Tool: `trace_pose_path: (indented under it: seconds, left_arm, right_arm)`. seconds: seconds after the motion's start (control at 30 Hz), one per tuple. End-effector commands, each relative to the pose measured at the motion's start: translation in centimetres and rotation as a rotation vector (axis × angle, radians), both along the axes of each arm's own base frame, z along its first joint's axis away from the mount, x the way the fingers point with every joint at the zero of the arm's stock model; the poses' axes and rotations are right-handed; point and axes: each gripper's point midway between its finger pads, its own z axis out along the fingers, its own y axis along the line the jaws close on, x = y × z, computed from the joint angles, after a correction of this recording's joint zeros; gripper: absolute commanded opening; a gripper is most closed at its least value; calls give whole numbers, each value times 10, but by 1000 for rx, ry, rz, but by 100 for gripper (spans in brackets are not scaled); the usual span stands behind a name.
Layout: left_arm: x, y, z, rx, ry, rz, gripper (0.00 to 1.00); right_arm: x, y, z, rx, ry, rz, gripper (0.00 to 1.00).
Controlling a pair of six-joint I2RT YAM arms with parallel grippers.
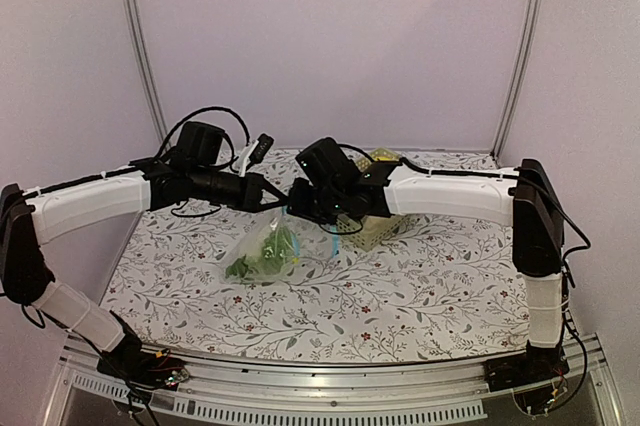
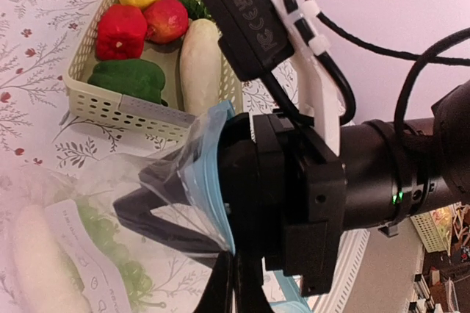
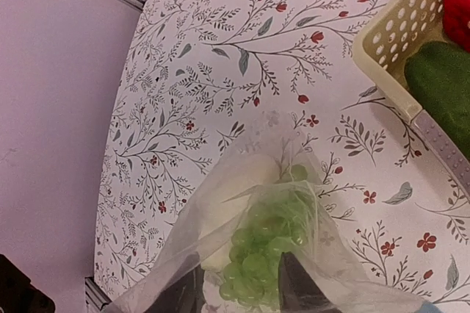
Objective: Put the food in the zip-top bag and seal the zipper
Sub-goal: Place the fake fruit in the zipper food storage bag.
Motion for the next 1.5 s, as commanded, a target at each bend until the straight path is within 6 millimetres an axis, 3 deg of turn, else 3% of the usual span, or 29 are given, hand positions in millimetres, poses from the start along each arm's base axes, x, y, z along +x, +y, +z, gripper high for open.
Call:
trace_pose_path:
  seconds: [0.0,0.4,0.5,0.6,0.83,0.97,1.2,1.37,1.47]
  left_arm:
    - [-5,-1,4,-4,-21,-9,0]
    - [4,10,1,46,-29,44,0]
    - [12,19,1,55,-24,77,0]
    - [18,27,4,49,-25,100,0]
    - [25,38,9,70,-36,119,0]
    - [31,52,19,81,-79,157,0]
    - [33,65,33,91,-130,196,0]
    - [33,65,32,88,-121,194,0]
    - [33,65,32,87,-122,193,0]
  right_arm:
    - [0,-4,11,-4,-43,2,40]
    - [-10,-14,38,14,-118,46,46]
    - [-23,-14,62,68,-177,103,47]
    - [-34,-23,87,90,-237,146,49]
    - [-40,-59,105,17,-305,123,61]
    - [-29,-81,94,-91,-273,141,73]
    - [-3,-134,43,-339,-115,158,83]
    - [12,-151,9,-402,-7,212,86]
    - [25,-158,-1,-406,15,217,87]
